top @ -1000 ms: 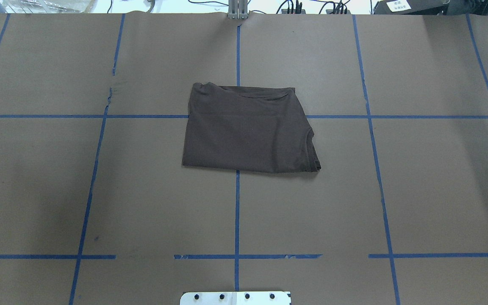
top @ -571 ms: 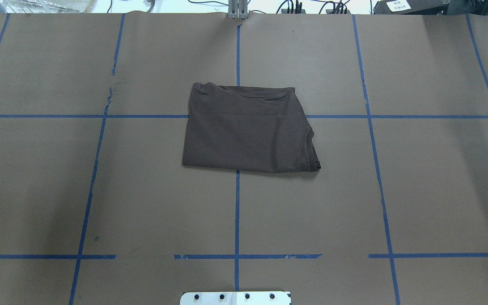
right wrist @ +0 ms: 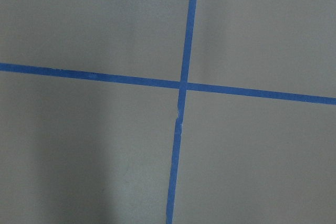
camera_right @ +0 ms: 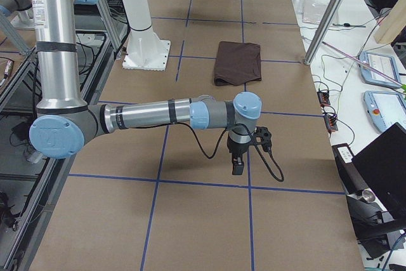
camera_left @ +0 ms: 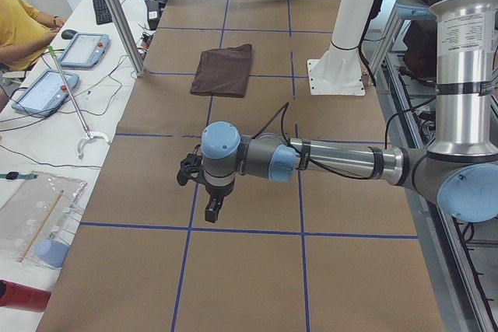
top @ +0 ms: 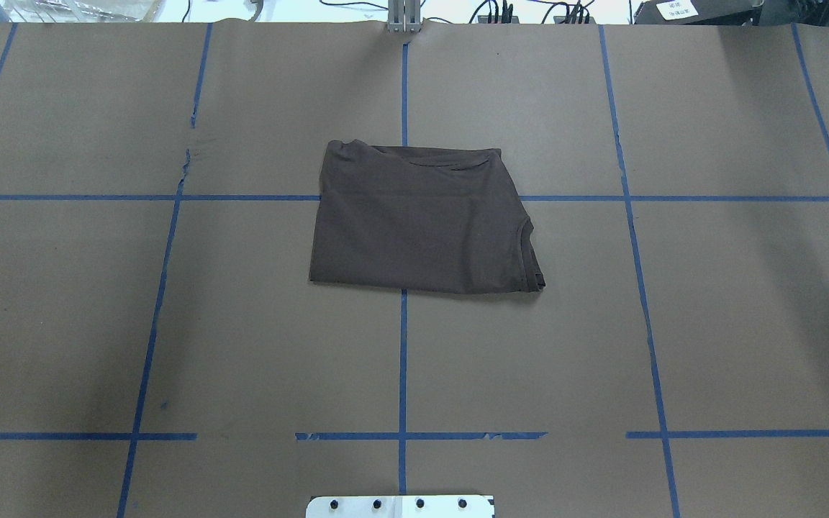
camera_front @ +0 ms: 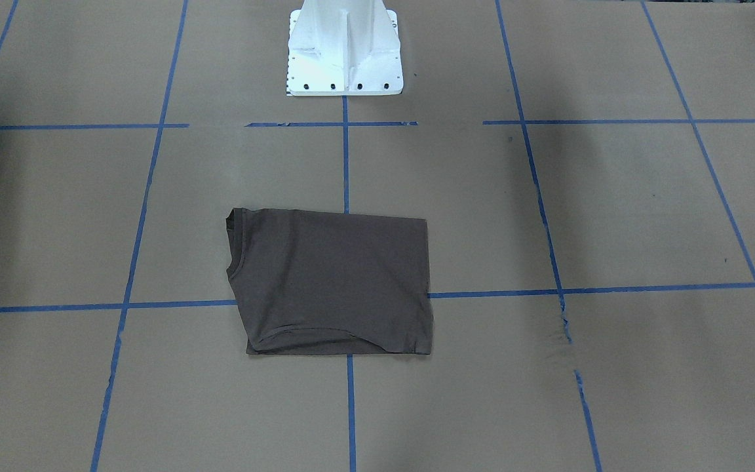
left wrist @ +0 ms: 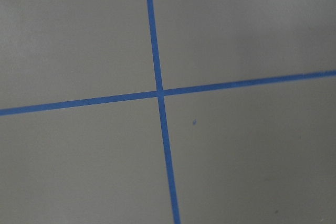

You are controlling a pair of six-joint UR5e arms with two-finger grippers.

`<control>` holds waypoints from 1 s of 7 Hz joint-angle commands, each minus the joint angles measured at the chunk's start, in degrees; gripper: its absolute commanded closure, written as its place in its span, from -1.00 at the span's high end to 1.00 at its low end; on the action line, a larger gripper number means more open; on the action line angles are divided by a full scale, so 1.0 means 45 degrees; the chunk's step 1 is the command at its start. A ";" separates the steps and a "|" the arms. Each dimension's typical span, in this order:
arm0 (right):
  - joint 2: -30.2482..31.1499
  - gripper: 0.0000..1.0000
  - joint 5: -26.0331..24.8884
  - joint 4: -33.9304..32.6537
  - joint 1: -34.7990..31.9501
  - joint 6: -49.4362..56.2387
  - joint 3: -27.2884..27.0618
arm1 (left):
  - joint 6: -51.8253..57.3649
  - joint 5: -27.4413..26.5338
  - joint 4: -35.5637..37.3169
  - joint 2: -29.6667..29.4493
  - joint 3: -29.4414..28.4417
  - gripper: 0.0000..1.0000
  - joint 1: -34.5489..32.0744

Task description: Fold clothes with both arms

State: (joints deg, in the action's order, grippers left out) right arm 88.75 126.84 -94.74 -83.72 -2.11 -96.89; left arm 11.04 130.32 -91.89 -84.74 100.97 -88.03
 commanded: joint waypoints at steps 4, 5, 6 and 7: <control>0.0082 1.00 0.0114 0.0056 0.0030 0.0098 -0.0090 | 0.1667 -0.0465 0.0812 -0.0408 -0.0229 1.00 0.0070; 0.0082 1.00 0.0114 0.0057 0.0030 0.0079 -0.0071 | 0.1744 -0.0464 0.0811 -0.0408 -0.0289 1.00 0.0070; 0.0082 1.00 0.0114 0.0057 0.0030 0.0079 -0.0071 | 0.1745 -0.0464 0.0792 -0.0408 -0.0521 1.00 0.0070; 0.0082 1.00 0.0114 0.0057 0.0030 0.0059 -0.0091 | 0.1765 -0.0464 0.0811 -0.0408 -0.0523 1.00 0.0070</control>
State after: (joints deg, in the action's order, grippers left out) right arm 89.12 127.35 -94.49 -83.59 -1.78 -97.23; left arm 18.87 128.22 -88.27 -86.57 99.01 -87.72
